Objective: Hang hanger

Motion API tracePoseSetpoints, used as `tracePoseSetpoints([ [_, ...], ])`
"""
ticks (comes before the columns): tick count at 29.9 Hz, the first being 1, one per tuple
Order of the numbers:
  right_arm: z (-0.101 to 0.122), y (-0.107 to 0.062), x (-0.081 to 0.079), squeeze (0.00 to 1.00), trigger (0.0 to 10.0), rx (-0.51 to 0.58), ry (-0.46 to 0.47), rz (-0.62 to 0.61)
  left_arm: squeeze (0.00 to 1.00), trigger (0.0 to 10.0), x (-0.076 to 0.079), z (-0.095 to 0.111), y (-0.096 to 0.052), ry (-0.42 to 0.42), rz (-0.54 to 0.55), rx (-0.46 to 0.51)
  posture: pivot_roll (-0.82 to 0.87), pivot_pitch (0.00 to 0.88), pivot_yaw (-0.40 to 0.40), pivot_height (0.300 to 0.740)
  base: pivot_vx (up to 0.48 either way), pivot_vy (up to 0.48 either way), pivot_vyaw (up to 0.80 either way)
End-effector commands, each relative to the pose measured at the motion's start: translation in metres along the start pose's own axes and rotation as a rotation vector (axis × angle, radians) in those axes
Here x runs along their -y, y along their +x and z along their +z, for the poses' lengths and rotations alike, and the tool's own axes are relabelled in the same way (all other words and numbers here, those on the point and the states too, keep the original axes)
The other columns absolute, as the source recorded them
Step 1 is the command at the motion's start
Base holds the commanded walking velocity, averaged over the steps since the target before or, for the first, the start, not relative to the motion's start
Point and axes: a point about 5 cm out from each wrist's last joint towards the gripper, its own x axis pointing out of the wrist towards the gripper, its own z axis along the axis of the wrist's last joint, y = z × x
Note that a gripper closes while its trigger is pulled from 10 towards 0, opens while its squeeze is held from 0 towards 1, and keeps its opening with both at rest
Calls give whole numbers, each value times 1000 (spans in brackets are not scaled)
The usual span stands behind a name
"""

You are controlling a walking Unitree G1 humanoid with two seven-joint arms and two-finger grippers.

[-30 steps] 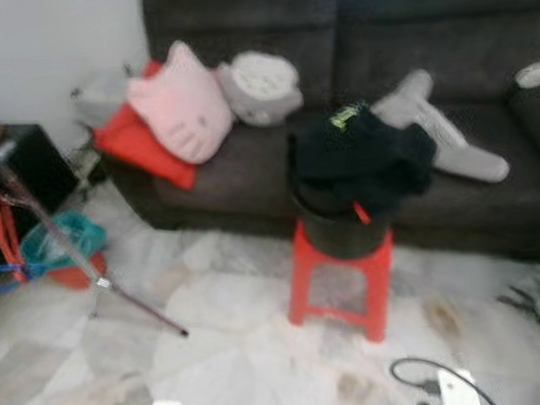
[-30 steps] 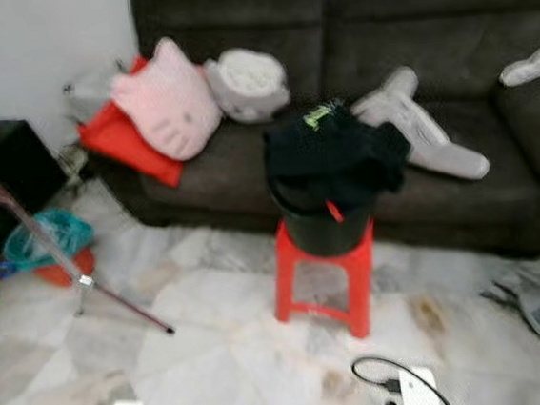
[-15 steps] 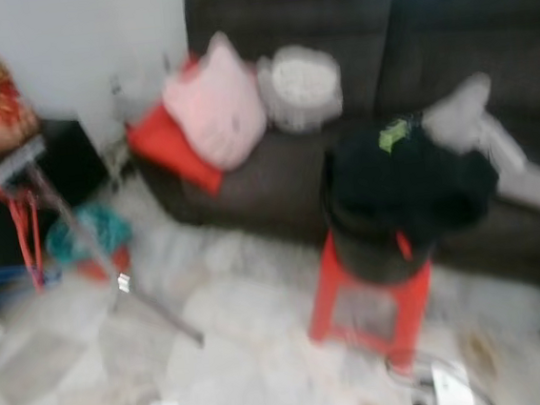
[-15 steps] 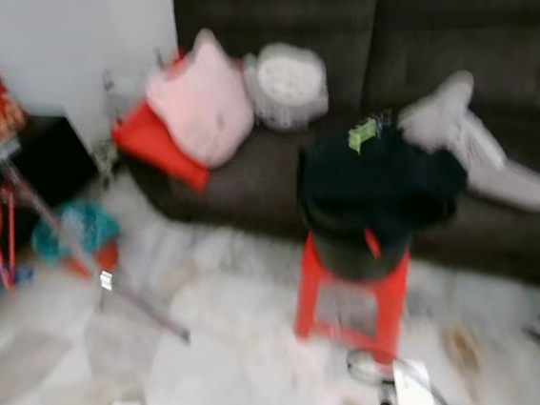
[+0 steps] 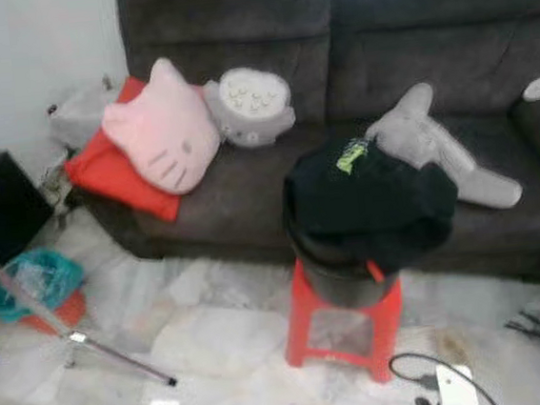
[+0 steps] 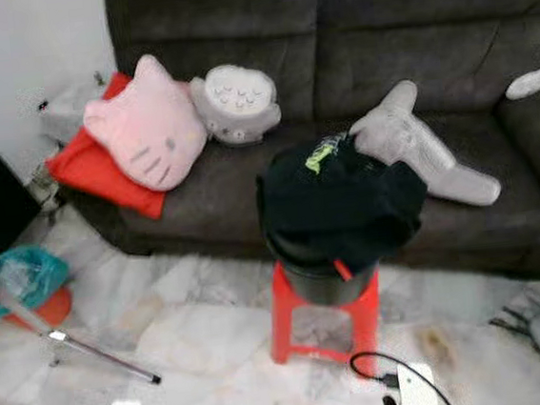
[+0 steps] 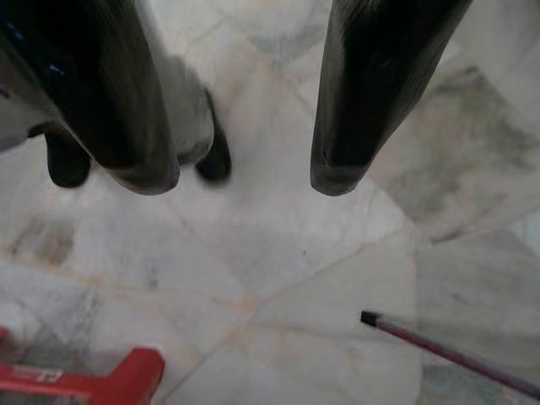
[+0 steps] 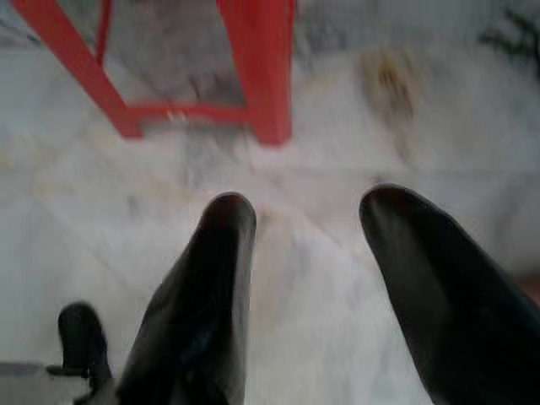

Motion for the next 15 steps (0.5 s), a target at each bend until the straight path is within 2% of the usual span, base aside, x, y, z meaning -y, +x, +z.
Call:
tracePoseSetpoints([
  [1, 1, 1, -7, 0, 10000, 6, 15, 14, 0, 10000, -7, -14, -4, 12, 18, -52, -59, 0, 19, 740, 0, 0, 0],
  [7, 11, 2, -7, 0, 10000, 50, 14, 3, 0, 10000, -8, -15, -5, 14, 24, -56, -62, 0, 18, 740, 0, 0, 0],
  [11, 27, 4, -5, 0, 10000, 124, -4, -23, 0, 10000, -7, -16, -5, 15, 29, -60, -69, 0, 18, 740, 0, 0, 0],
  [13, 43, 4, -1, 0, 10000, 200, -34, -50, 0, 10000, -7, -18, -5, 17, 33, -67, -76, 0, 17, 740, 0, 0, 0],
  [14, 43, 4, -1, 0, 10000, 200, -34, -50, 0, 10000, -7, -18, -5, 17, 33, -67, -76, 0, 17, 740, 0, 0, 0],
  [15, 54, 4, 3, 0, 10000, 263, -55, -76, 0, 10000, -7, -20, -6, 19, 36, -73, -76, 0, 17, 740, 0, 0, 0],
])
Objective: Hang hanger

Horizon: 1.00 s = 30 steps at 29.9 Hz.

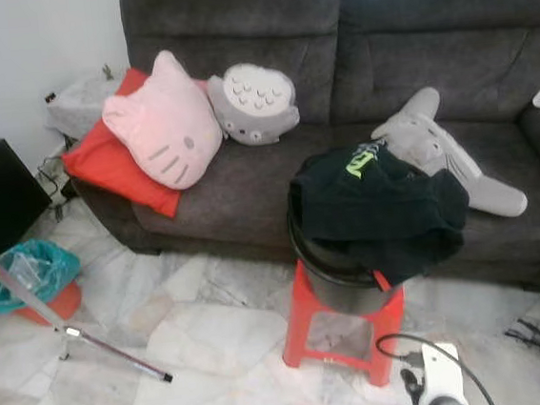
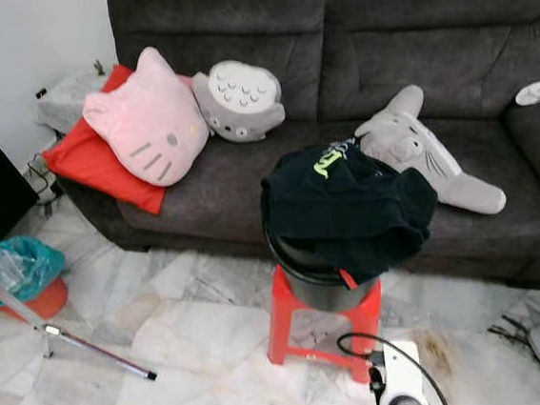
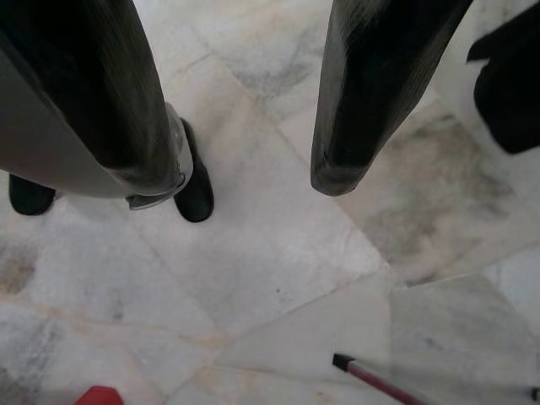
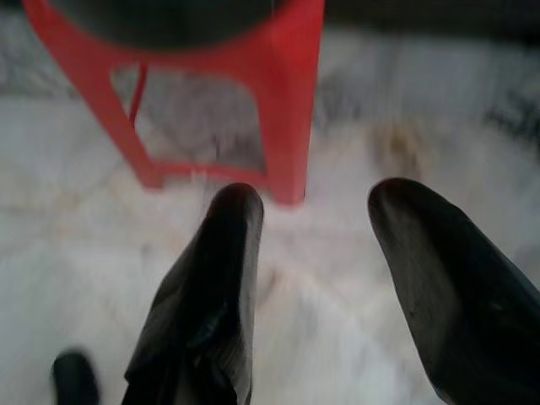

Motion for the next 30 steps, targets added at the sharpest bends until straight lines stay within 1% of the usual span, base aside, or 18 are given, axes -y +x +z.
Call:
tracePoseSetpoints([
  [1, 20, 4, 4, 0, 10000, 95, -24, -30, 0, 10000, -1, -9, -2, 17, 2, -38, -76, 0, 17, 740, 0, 0, 0],
  [2, 20, 4, 4, 0, 10000, 95, -24, -30, 0, 10000, -1, -9, -2, 17, 2, -38, -76, 0, 17, 740, 0, 0, 0],
  [3, 30, 4, 8, 0, 10000, 161, -54, -45, 0, 10000, -1, -11, -3, 16, 4, -40, -82, 0, 16, 740, 0, 0, 0],
  [4, 30, 4, 8, 0, 10000, 161, -54, -45, 0, 10000, -1, -11, -3, 16, 4, -40, -82, 0, 16, 740, 0, 0, 0],
  [5, 36, 4, 9, 0, 10000, 207, -90, -52, 0, 10000, -2, -11, -3, 16, 4, -42, -82, 0, 16, 740, 0, 0, 0],
  [7, 50, -2, 8, 0, 10000, 349, -94, -42, 0, 10000, -3, -13, -3, 20, 2, -44, -89, 0, 10, 740, 0, 0, 0],
  [10, 49, -8, 5, 0, 10000, 395, -114, -29, 0, 10000, -3, -13, -4, 19, 2, -44, -84, 0, 7, 740, 0, 0, 0],
  [13, 43, -22, -2, 0, 10000, 464, -147, 3, 0, 10000, -4, -13, -4, 17, 4, -43, -86, 0, 7, 740, 0, 0, 0],
  [15, 35, -38, -5, 0, 10000, 509, -170, 31, 0, 10000, -4, -14, -4, 20, 6, -43, -92, 0, 9, 740, 0, 0, 0],
  [16, 35, -38, -5, 0, 10000, 509, -170, 31, 0, 10000, -4, -14, -4, 20, 6, -43, -92, 0, 9, 740, 0, 0, 0],
  [18, 29, -55, -8, 0, 10000, 548, -221, 65, 0, 10000, -5, -14, -4, 28, 8, -44, -96, 0, 10, 740, 0, 0, 0],
  [21, 31, -65, -7, 0, 10000, 581, -239, 57, 0, 10000, -5, -14, -4, 30, 9, -43, -95, 0, 8, 740, 0, 0, 0],
  [22, 37, -72, -3, 0, 10000, 615, -253, 37, 0, 10000, -6, -13, -4, 30, 11, -41, -95, 0, 7, 740, 0, 0, 0],
  [24, 45, -79, -1, 0, 10000, 649, -256, 21, 0, 10000, -6, -12, -4, 30, 14, -40, -97, 0, 6, 740, 0, 0, 0],
  [25, 57, -84, 4, 0, 10000, 688, -257, -11, 0, 10000, -7, -11, -4, 31, 17, -38, -102, 0, 5, 740, 0, 0, 0],
  [26, 57, -84, 4, 0, 10000, 688, -257, -11, 0, 10000, -7, -11, -4, 31, 17, -38, -102, 0, 5, 740, 0, 0, 0],
  [28, 70, -88, 12, 0, 10000, 722, -222, -61, 0, 10000, -7, -10, -3, 31, 18, -36, -105, 0, 5, 740, 0, 0, 0],
  [30, 79, -92, 15, 0, 10000, 736, -234, -95, 0, 10000, -7, -9, -3, 30, 18, -36, -107, 0, 6, 740, 0, 0, 0],
])
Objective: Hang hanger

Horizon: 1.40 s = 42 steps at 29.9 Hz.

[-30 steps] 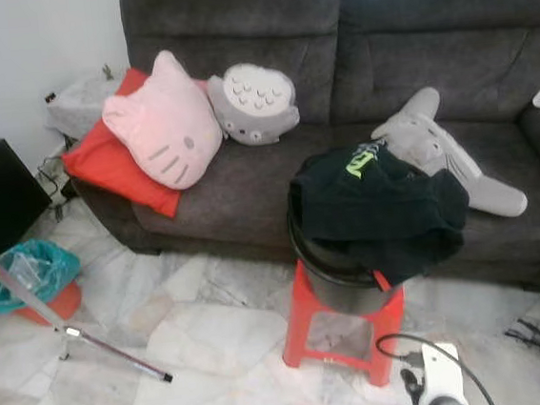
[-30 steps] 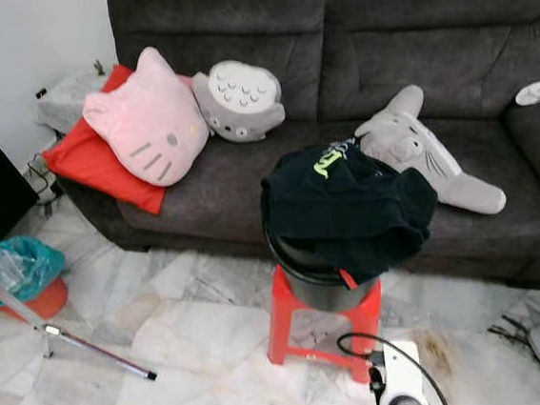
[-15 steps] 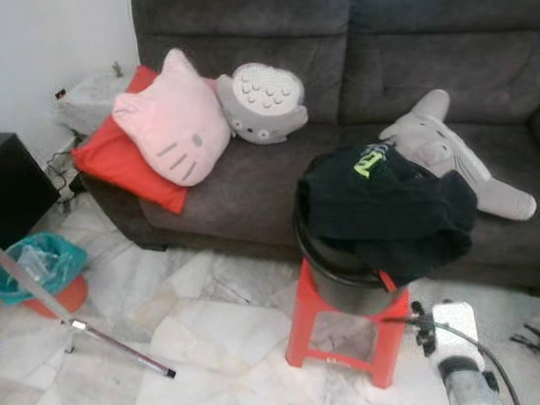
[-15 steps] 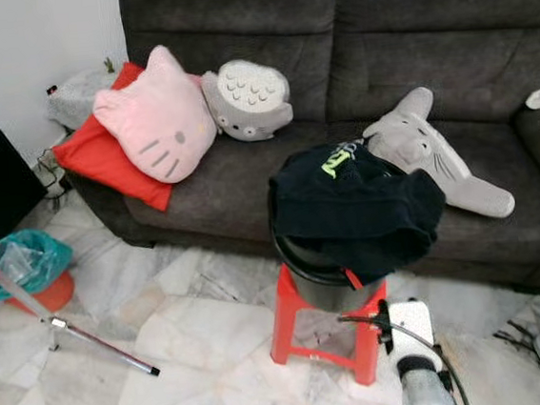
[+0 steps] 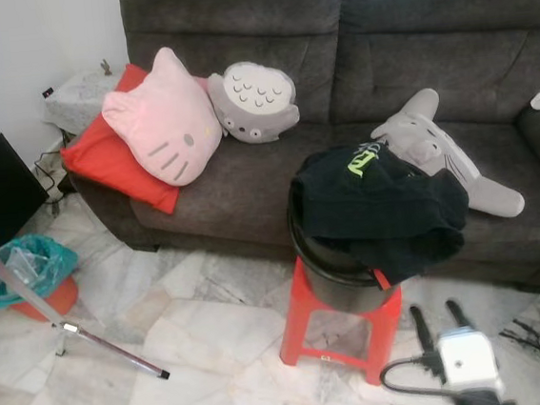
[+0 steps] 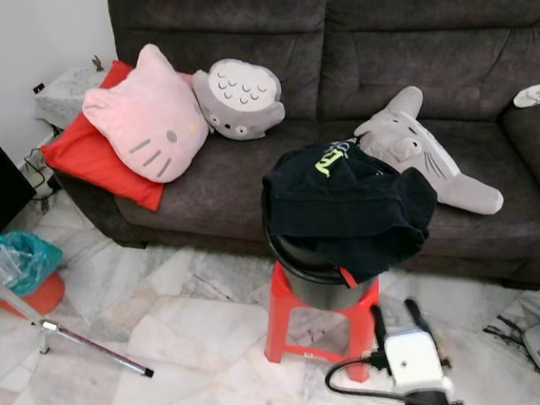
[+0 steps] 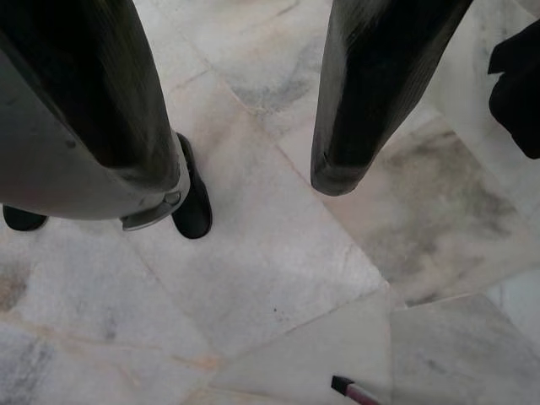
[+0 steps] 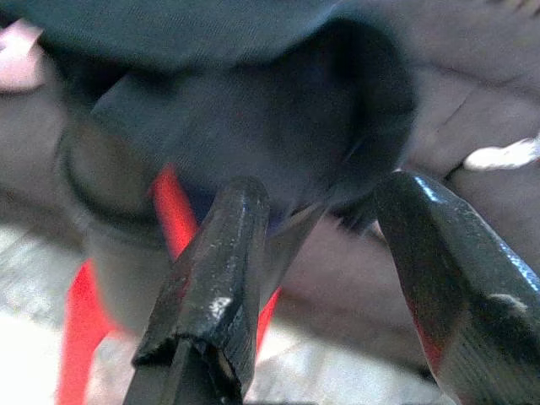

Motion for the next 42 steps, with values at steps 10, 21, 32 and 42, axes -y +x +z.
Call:
tracePoseSetpoints([
  [10, 10, 26, 27, 0, 10000, -89, -200, -80, 0, 10000, -1, -1, 0, 19, 4, -23, -112, 0, 8, 740, 0, 0, 0],
  [21, 35, 63, 34, 0, 10000, 7, -333, -31, 0, 10000, -3, -3, -1, 16, 8, -26, -118, 0, 14, 740, 0, 0, 0],
  [32, 34, 74, 19, 0, 10000, -47, -315, 64, 0, 10000, -4, -8, -2, 12, 7, -32, -115, 0, 13, 740, 0, 0, 0],
  [42, 40, 84, 26, 1000, 10000, -34, -285, 56, 0, 10000, 0, -7, -2, 13, -2, -26, -117, 0, 14, 740, 0, 0, 0],
])
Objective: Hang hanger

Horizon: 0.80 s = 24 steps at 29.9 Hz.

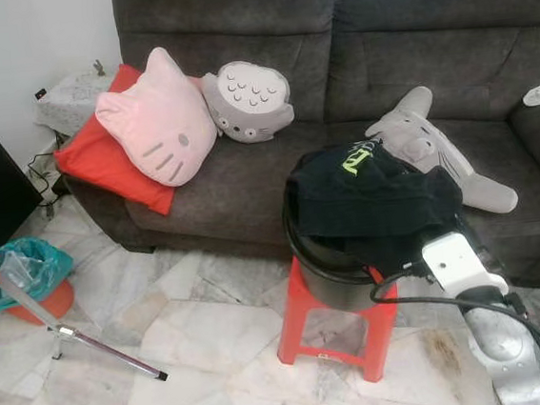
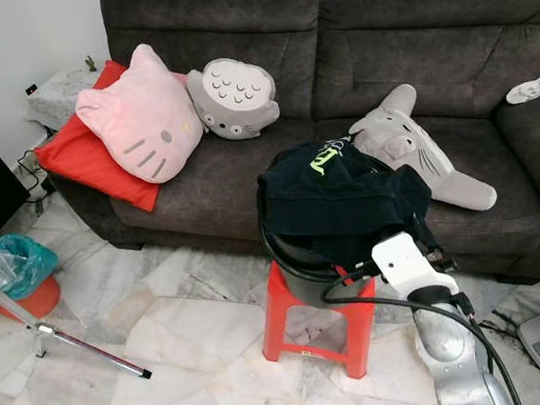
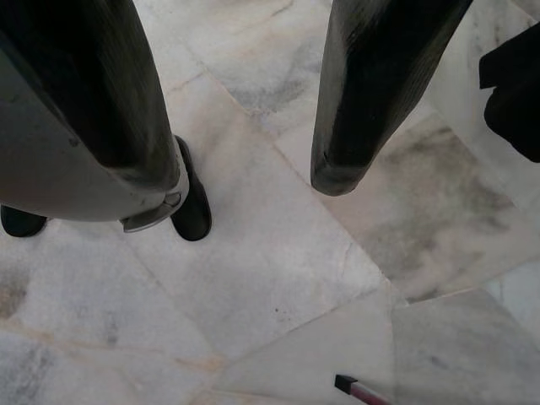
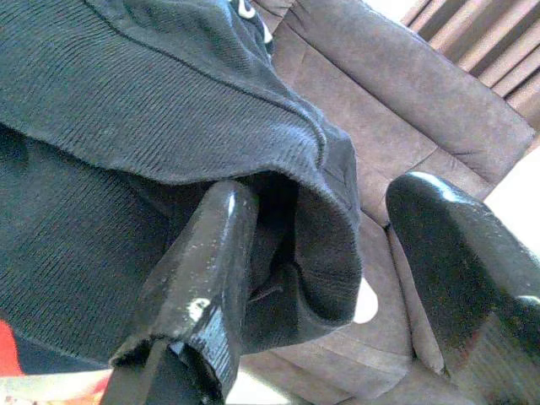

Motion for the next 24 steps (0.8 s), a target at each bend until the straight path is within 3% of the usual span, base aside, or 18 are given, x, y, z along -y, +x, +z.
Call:
tracePoseSetpoints([
  [1, 1, 3, 3, 1000, 10000, -2, 0, 1, 0, 10000, 2, -3, 0, 14, -6, -17, -118, 0, 14, 740, 0, 0, 0],
  [4, 3, 7, 5, 1000, 10000, -4, -10, -10, 0, 10000, 5, 0, 1, 15, -9, -14, -120, 0, 15, 740, 0, 0, 0],
  [5, 2, 8, 6, 925, 10000, -15, -14, -16, 0, 10000, 6, 2, 2, 16, -11, -14, -118, 0, 15, 740, 0, 0, 0],
  [6, 1, 9, 6, 925, 10000, -18, -13, -19, 0, 10000, 7, 2, 2, 16, -12, -14, -118, 0, 15, 740, 0, 0, 0],
  [7, 0, 9, 7, 208, 10000, -26, -5, -23, 0, 10000, 7, 3, 2, 15, -13, -13, -115, 0, 16, 740, 0, 0, 0],
  [8, 0, 9, 7, 208, 10000, -26, -5, -23, 0, 10000, 7, 3, 2, 15, -13, -13, -115, 0, 16, 740, 0, 0, 0],
  [9, -1, 10, 7, 0, 10000, -39, 1, -21, 0, 10000, 7, 3, 2, 14, -13, -13, -119, 0, 17, 740, 0, 0, 0],
  [24, 7, 20, 11, 0, 10000, -19, 15, -18, 0, 10000, 5, 0, 1, 15, -10, -19, -121, 0, 19, 740, 0, 0, 0],
])
